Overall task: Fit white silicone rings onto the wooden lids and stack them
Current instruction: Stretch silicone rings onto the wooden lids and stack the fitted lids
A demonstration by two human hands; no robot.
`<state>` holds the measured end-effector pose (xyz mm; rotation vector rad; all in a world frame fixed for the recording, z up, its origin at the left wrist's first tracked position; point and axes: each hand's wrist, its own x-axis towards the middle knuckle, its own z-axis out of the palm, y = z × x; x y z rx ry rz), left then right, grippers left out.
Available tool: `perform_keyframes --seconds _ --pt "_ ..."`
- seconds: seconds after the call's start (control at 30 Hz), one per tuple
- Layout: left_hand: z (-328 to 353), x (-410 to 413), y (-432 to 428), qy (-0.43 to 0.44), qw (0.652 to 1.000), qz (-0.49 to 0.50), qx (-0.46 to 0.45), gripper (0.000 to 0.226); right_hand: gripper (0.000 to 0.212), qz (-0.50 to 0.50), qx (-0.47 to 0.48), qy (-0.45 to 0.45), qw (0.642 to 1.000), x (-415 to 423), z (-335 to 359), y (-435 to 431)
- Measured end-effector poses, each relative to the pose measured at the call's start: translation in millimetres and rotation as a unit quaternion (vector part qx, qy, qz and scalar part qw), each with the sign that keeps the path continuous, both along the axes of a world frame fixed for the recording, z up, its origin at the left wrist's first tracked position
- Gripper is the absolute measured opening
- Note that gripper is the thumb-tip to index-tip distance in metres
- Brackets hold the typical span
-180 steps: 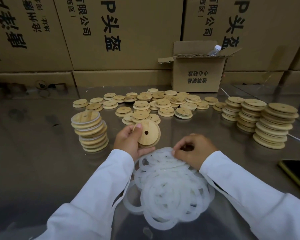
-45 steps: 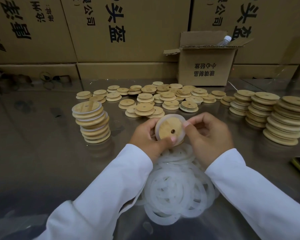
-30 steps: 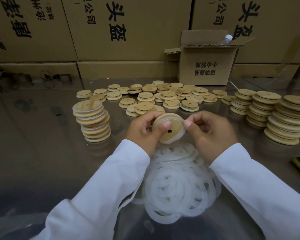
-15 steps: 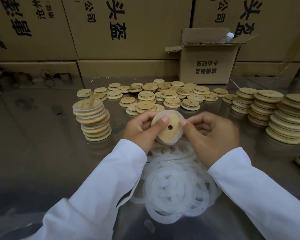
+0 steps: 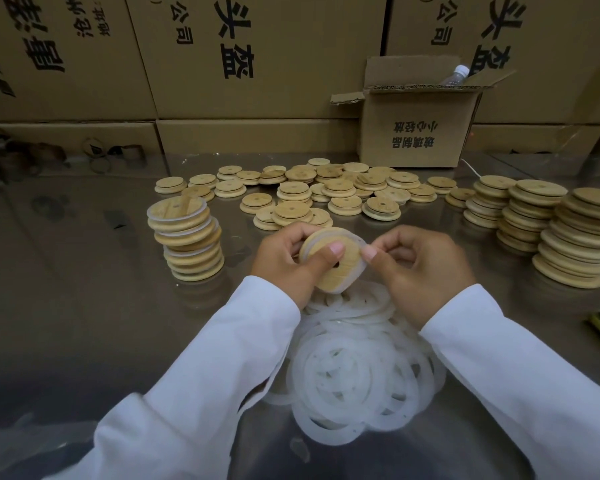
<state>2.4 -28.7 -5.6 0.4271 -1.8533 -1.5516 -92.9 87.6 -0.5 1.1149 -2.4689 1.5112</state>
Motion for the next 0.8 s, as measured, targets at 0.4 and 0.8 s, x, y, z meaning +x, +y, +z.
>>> perform_keyframes --seconds 0.4,0.8 --pt "-3 0 0 0.044 0.999 0.031 -0.001 0.009 0.012 0.020 -0.077 -0.033 0.996 12 0 1" --pt "-7 -4 2 -0.011 0.998 0.007 0.060 0.016 0.024 -0.045 0.041 0.026 0.998 17 2 1"
